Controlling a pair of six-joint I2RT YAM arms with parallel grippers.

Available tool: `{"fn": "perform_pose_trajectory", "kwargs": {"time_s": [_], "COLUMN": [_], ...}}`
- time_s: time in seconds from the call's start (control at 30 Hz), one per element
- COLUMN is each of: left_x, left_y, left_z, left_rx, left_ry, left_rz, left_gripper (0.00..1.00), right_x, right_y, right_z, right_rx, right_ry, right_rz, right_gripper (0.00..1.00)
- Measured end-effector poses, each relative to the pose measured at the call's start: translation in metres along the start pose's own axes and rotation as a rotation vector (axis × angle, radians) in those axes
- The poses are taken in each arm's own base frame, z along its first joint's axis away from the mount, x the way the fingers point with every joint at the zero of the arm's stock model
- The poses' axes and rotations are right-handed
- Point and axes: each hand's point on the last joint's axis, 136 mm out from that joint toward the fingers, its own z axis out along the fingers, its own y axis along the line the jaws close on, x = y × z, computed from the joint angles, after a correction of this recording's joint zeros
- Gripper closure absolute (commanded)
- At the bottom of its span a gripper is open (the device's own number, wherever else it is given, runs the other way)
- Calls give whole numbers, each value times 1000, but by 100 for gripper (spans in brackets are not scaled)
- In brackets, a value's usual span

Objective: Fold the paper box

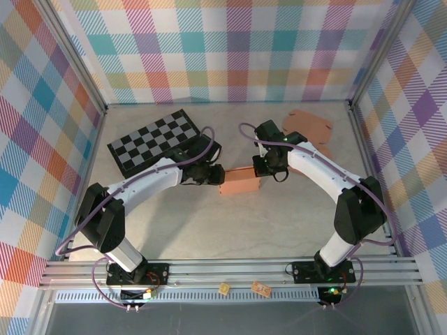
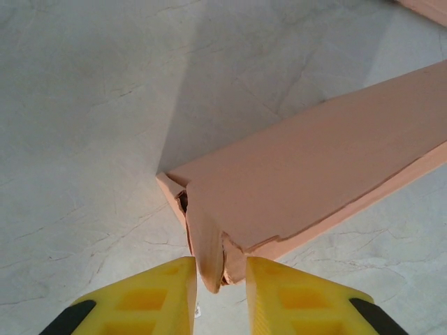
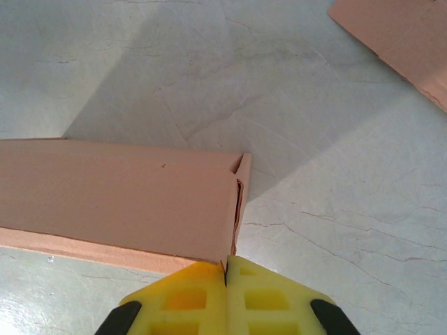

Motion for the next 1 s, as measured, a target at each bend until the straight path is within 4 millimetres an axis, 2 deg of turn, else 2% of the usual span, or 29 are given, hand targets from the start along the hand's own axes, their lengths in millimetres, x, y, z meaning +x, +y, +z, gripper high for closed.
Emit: {"fn": "perform_pose_trajectory", "kwargs": {"time_s": [0.23,0.63,1.0], "left_x": [-11,-7,-4], "left_y": [-4,-3,-10], "left_z": [-7,-8,-13], "left_rx": [1,-6,19], "left_ry": [-31,-9,30], "left_rz": [17,13,-65], "left_gripper": [83,83,84], "right_x": [0,0,1], "right_y": [0,0,0], "right_z": [0,0,-1], "right_rx": [1,0,2], "right_ry": [1,1,5], "right_rz": [0,3,18], "right_gripper": [100,100,100]}}
